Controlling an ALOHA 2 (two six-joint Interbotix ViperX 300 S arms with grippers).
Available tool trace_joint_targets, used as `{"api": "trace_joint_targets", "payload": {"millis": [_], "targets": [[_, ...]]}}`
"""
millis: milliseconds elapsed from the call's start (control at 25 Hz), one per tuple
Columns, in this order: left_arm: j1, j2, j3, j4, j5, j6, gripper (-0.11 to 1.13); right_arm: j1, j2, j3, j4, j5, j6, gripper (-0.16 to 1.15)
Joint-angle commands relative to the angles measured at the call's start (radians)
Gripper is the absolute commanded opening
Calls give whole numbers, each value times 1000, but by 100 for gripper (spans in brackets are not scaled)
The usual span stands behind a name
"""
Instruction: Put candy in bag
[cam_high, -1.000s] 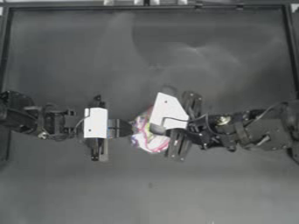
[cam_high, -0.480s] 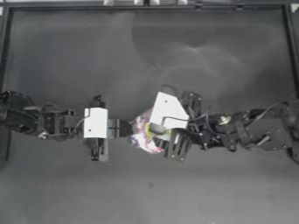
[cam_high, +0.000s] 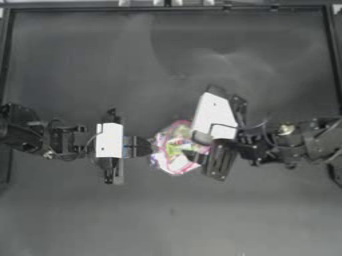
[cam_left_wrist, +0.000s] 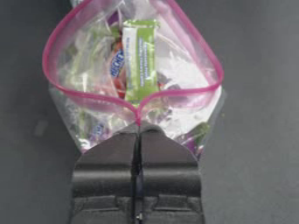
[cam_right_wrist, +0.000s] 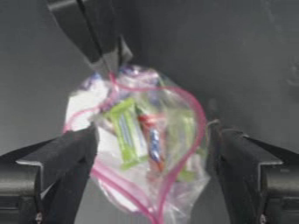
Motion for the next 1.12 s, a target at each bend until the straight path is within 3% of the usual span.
{"api": "trace_joint_targets", "payload": {"millis": [40,1120], "targets": [[2,-77,-17,2,0,2,6,5,-52,5,-6,2,6,100],[26,-252,-11,3,123,81,6,28,-107,40,-6,-2,9,100]]}}
